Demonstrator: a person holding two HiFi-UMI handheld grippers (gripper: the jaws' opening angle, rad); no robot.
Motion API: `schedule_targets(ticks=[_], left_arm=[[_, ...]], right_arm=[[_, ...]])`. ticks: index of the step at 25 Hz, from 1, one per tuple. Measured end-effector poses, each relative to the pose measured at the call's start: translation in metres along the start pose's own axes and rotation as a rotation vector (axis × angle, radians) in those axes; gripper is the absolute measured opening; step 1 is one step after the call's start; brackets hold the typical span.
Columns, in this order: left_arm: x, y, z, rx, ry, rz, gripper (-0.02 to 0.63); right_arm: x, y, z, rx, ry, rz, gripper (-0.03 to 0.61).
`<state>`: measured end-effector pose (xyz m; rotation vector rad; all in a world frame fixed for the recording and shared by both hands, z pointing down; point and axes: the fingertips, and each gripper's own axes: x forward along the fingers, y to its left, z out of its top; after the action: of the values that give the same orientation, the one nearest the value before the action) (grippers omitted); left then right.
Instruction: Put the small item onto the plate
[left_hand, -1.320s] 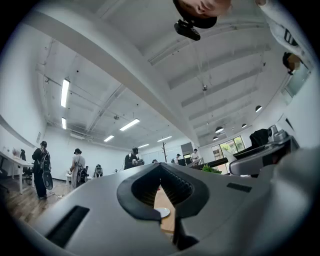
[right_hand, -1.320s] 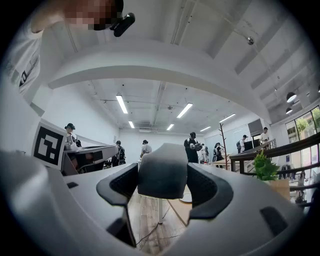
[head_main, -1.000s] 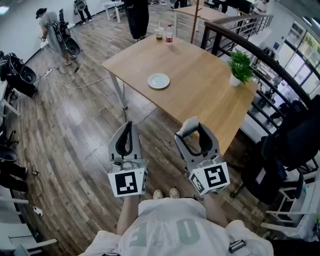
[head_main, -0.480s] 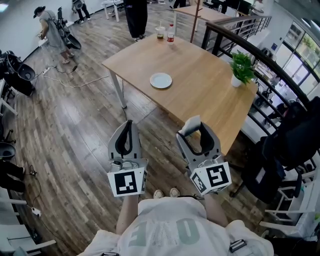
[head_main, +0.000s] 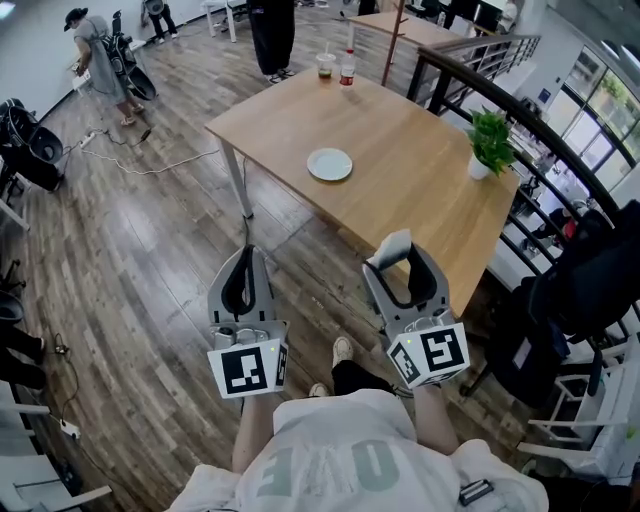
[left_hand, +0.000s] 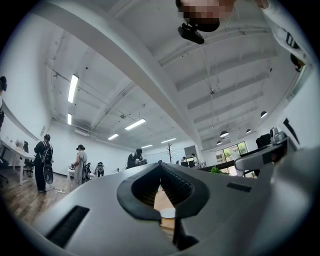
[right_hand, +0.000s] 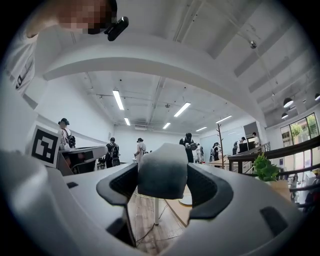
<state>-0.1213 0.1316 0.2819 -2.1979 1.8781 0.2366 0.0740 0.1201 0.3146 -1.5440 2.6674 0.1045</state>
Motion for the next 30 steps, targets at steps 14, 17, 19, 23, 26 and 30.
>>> schedule_targets(ticks=[14, 17, 19, 23, 26, 30], left_arm=[[0.105, 0.034, -0.043, 0.016, -0.004, 0.008, 0.009], [0.162, 0.045, -0.045, 0.027, -0.031, 0.009, 0.009], [0.201, 0.052, -0.047, 0.027, -0.043, 0.005, 0.009], [0.274, 0.069, -0.057, 0.016, -0.05, 0.019, 0.009], [0.316, 0.075, -0.071, 0.025, -0.042, 0.028, 0.009], [0.356, 0.079, -0.088, 0.029, -0.015, 0.021, 0.009]], right_arm=[[0.113, -0.055, -0.022, -0.007, -0.038, -0.016, 0.319], [0.158, -0.081, -0.022, -0.02, -0.024, -0.023, 0.319], [0.191, -0.098, -0.024, -0.026, -0.007, -0.019, 0.319], [0.257, -0.129, -0.025, -0.028, 0.023, 0.002, 0.319], [0.298, -0.147, -0.025, -0.054, 0.029, 0.029, 0.319], [0.339, -0.163, -0.029, -0.054, 0.033, 0.04, 0.319]])
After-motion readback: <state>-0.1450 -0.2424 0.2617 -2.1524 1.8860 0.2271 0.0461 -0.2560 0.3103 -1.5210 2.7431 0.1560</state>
